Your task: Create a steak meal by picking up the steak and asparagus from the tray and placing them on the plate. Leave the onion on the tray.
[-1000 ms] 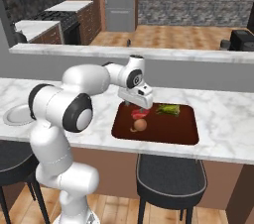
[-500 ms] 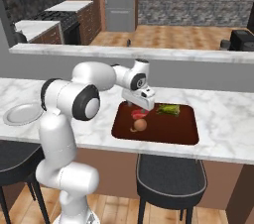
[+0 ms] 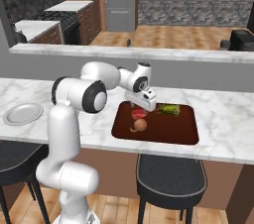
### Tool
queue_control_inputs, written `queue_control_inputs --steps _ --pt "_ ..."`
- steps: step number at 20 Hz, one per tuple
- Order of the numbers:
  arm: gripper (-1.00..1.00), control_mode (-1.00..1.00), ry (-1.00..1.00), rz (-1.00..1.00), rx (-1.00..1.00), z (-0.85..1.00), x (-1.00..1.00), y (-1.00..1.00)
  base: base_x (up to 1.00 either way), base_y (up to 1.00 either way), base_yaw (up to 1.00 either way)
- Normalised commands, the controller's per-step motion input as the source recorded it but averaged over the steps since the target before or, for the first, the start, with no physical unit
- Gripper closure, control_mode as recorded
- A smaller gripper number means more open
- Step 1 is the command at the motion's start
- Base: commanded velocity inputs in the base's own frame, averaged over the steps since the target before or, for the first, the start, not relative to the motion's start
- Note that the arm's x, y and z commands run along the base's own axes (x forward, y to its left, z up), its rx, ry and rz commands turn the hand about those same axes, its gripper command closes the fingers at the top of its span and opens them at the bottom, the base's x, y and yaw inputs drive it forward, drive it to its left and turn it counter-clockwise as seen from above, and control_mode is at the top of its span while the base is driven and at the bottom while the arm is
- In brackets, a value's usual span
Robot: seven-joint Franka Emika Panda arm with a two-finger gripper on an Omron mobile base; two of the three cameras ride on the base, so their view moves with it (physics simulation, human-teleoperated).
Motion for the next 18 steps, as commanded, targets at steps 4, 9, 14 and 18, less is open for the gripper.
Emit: queue_control_inputs --steps 4,9,14,18 --pt "-1.00 -1.00 0.00 0.00 0.02 -0.31 0.42 -0.18 0.00 0.00 0.00" --pt "-1.00 -1.00 0.00 0.00 0.02 -0.27 0.39 -0.18 0.00 0.00 0.00" --pt "-1.00 -1.00 0.00 0.00 0.00 -0.24 0.37 -0.03 0.00 0.00 0.00" --pt "-1.00 -1.00 0.00 0.00 0.00 -0.35 0.28 0.00 0.00 0.00 0.00"
